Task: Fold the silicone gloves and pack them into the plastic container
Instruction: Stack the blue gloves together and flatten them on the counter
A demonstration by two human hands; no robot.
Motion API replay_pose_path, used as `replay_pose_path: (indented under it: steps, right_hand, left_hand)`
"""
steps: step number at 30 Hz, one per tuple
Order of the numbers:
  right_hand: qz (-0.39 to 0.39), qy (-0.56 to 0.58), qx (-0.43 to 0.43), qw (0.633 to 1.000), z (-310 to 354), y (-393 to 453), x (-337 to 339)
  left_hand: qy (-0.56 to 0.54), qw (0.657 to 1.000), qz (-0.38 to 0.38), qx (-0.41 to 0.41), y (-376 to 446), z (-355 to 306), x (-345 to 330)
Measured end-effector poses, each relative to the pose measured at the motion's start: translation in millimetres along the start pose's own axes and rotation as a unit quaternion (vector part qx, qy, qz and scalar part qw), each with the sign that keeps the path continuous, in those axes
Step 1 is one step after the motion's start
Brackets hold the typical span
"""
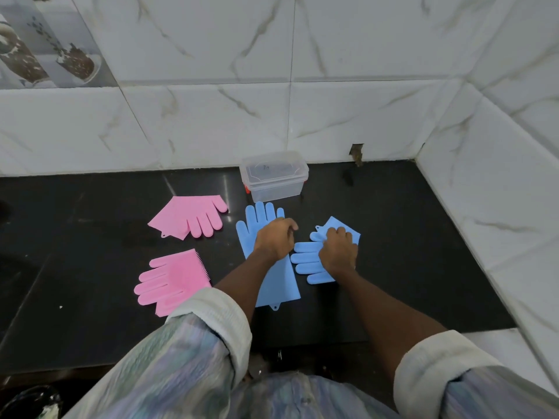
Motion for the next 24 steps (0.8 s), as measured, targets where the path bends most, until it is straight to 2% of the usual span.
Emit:
replay_pose_path:
  steps: [2,3,5,7,8,11,12,13,14,15,17,18,19,21,22,23,24]
  right_hand:
    - [-0.015,0.149,-0.047,0.988,-7.2,3.9,5.6]
    - [-0.016,0.236,-0.087,0.968,-9.4,6.8,9.2]
    - [-0.024,0.385,-0.158,0.909,-8.4,15.5,20.0]
    - [-0.002,0.534,-0.217,0.817,-1.8,24.6,31.2]
    - [0.033,0.607,-0.238,0.757,2.0,28.8,36.4]
    - [0.214,0.732,-0.217,0.610,14.2,36.6,46.4]
    - [0.272,0.751,-0.196,0.569,18.0,37.7,49.7]
    - [0.325,0.753,-0.177,0.544,21.3,37.8,51.8]
    - [0.381,0.738,-0.155,0.535,25.3,36.0,54.1]
    - [0.431,0.709,-0.123,0.544,29.9,31.7,55.9]
    - [0.477,0.641,-0.063,0.599,38.3,24.5,51.1]
    - [0.467,0.615,-0.047,0.633,41.8,23.5,47.4]
    - [0.458,0.604,-0.042,0.651,44.0,23.1,45.0]
    - [0.481,0.589,-0.014,0.649,49.7,18.8,46.7]
    - [0.493,0.577,0.005,0.651,55.4,16.7,51.1]
    - [0.485,0.574,0.016,0.660,54.7,19.3,56.7]
    - [0.465,0.578,0.024,0.670,56.5,22.5,61.2]
  left_hand:
    - [0.002,1.000,0.016,0.008,1.0,-2.1,-3.9]
    - [0.005,1.000,0.025,0.015,0.9,-3.2,-5.1]
    - [-0.030,0.998,0.039,0.039,0.9,-6.2,-7.2]
    - [-0.163,0.981,0.056,0.087,0.8,-9.1,-8.9]
    - [-0.254,0.955,0.073,0.133,0.0,-10.7,-9.9]
    - [-0.456,0.830,0.158,0.278,-10.2,-22.1,-8.2]
    - [-0.503,0.787,0.181,0.308,-12.0,-23.7,-7.4]
    - [-0.543,0.747,0.198,0.328,-13.6,-22.7,-4.5]
    - [-0.580,0.713,0.209,0.334,-14.0,-20.9,-1.7]
    - [-0.608,0.687,0.218,0.333,-15.1,-19.4,2.8]
    - [-0.654,0.660,0.183,0.322,-13.5,-14.7,9.1]
    - [-0.658,0.664,0.157,0.318,-10.2,-21.8,5.9]
    - [-0.659,0.675,0.129,0.306,-8.6,-27.2,4.7]
    - [-0.658,0.691,0.047,0.294,-5.0,-17.1,-2.4]
    - [-0.629,0.717,0.006,0.300,-5.0,-4.6,-0.4]
    - [-0.608,0.736,0.039,0.295,-4.6,-2.9,4.4]
    - [-0.594,0.737,0.091,0.308,-3.5,-2.9,8.4]
Point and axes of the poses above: each hand's wrist, its own y-axis towards the middle knuckle, its own x-axis out of the back of the hand, z = x × y, the point moved 3 cm from there along y, towards the middle knuckle, and after that the axes turned 6 degrees about -y, right-handed, at the moved point
